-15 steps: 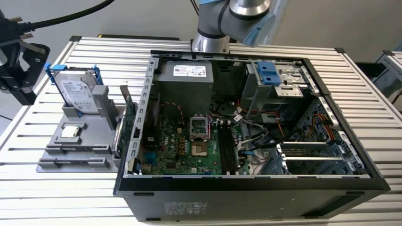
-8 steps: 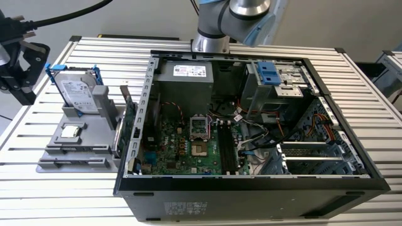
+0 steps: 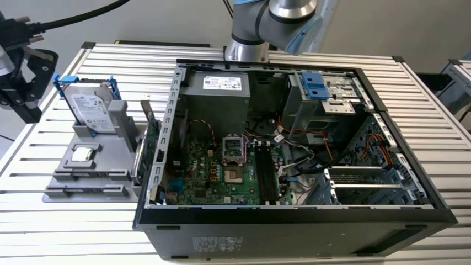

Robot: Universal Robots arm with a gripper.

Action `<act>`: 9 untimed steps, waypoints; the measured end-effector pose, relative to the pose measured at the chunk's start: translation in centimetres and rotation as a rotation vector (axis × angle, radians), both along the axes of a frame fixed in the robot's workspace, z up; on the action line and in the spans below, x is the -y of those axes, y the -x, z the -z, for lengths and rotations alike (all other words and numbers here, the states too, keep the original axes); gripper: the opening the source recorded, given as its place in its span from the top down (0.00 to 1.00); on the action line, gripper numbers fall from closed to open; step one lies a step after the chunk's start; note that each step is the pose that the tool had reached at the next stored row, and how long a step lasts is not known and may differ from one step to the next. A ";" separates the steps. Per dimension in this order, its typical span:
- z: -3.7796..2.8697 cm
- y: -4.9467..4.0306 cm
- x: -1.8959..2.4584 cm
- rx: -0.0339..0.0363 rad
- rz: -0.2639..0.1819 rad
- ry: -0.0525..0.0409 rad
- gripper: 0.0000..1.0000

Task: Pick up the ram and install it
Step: 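Pick up the ram and move it above insertion slot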

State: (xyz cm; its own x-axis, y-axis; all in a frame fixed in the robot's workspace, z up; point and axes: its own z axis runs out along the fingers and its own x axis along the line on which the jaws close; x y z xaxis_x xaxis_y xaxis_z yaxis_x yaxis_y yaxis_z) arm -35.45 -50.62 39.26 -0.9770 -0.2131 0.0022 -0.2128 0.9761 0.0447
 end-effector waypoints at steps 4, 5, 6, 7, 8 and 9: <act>0.00 0.00 0.00 0.0000 -0.025 -0.0001 1.00; 0.00 0.00 0.00 0.0000 -0.031 -0.0001 1.00; 0.00 0.00 0.00 0.0000 -0.040 -0.0001 1.00; 0.00 0.00 0.00 0.0001 -0.047 -0.0001 1.00; 0.00 0.00 0.00 0.0001 -0.055 -0.0001 1.00; 0.01 0.00 0.00 0.0001 -0.063 -0.0001 1.00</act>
